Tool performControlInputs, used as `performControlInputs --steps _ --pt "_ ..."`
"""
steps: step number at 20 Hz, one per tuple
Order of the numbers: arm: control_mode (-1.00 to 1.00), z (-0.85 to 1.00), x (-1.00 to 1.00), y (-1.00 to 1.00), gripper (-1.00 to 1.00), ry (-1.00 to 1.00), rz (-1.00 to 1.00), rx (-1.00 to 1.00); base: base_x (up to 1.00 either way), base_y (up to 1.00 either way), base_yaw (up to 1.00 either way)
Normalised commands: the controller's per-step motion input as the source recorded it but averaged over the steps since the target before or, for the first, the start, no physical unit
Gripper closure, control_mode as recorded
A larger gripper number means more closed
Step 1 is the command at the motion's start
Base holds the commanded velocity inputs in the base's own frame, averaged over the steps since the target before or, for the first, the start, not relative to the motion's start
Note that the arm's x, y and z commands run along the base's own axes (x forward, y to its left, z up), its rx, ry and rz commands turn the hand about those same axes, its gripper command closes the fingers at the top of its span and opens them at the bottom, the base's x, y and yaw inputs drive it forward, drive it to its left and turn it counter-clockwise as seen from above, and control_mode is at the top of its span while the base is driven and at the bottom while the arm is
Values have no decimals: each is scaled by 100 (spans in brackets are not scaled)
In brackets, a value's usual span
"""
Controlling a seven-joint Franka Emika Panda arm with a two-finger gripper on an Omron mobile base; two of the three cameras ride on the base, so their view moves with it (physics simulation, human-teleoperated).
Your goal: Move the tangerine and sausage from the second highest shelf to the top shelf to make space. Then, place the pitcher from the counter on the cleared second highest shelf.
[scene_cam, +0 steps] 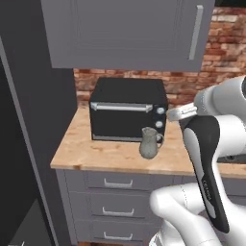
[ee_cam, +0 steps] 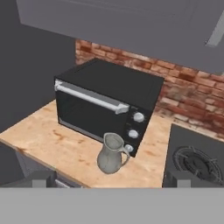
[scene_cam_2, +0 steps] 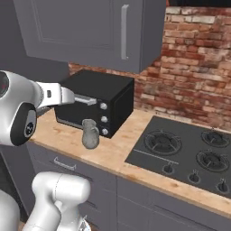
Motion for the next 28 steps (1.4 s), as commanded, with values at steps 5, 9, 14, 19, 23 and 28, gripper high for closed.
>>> performControlInputs --steps 5,9,14,19,23,28 --pt "100 0 0 0 -100 0 0 0 40 0 32" --pt "100 0 0 0 -100 0 0 0 11 0 22" --pt "-100 0 0 0 -100 0 0 0 0 0 0" --pt "-100 -31 0 -1 -100 -1 5 0 0 0 0" --pt "-100 -59 0 -21 -100 -3 9 0 0 0 0" --pt "-100 -36 0 -52 -100 -8 22 12 0 0 0"
